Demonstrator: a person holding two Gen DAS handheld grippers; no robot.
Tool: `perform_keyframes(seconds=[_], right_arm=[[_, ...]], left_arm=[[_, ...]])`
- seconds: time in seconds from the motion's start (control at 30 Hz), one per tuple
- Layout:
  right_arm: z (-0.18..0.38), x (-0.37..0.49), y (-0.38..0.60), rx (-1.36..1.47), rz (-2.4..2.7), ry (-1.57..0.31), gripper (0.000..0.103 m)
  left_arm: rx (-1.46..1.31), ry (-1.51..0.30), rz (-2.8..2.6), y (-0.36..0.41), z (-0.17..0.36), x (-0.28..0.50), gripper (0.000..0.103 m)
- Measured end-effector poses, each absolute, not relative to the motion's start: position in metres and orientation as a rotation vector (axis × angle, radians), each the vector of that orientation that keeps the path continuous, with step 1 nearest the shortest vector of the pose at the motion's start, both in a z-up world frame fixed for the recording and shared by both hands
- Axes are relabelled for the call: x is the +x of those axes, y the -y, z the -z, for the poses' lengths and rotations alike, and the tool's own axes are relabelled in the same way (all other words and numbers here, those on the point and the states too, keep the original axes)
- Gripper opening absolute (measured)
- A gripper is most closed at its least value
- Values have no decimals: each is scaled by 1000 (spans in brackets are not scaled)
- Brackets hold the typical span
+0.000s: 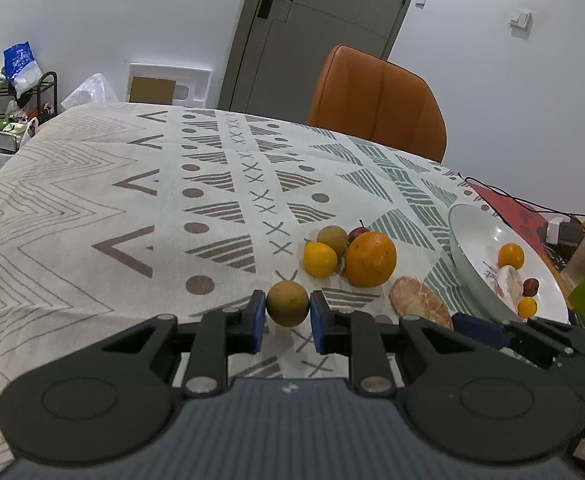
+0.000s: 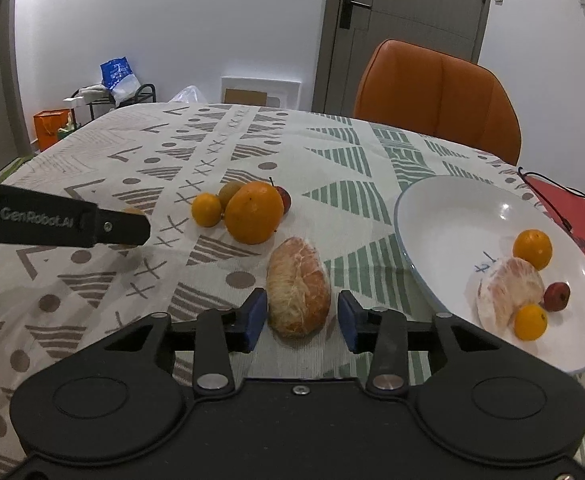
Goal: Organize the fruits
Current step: 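Carry the pomelo segment to the plate with the right tool while the left tool carries the yellow fruit there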
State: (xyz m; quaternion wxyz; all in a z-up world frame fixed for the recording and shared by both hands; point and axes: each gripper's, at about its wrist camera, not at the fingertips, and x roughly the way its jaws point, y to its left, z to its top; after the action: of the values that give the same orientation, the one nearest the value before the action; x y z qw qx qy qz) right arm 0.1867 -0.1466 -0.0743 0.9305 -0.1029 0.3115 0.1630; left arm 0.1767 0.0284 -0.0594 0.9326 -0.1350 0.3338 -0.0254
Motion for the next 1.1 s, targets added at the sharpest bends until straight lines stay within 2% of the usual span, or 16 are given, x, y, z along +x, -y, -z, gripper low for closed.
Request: perform_keyframes(seconds=[0.03, 0.17, 0.2, 0.3, 1.1], right_arm=[[75, 188, 147, -209, -332, -636, 45], [78, 192, 147, -201, -337, -628, 44], [79, 193, 147, -201, -346, -629, 36], [76, 195, 149, -184, -356, -641, 32], [24, 180, 217, 27, -366, -502, 32]], left_arm=[[-275, -680, 52, -29, 58, 176, 22], [-275, -669, 49, -31, 55, 174, 22], [-275, -668, 47, -31, 54, 173, 22], [-271, -668, 43, -32, 53, 172, 22], [-170, -590, 106, 25, 15, 175, 22]])
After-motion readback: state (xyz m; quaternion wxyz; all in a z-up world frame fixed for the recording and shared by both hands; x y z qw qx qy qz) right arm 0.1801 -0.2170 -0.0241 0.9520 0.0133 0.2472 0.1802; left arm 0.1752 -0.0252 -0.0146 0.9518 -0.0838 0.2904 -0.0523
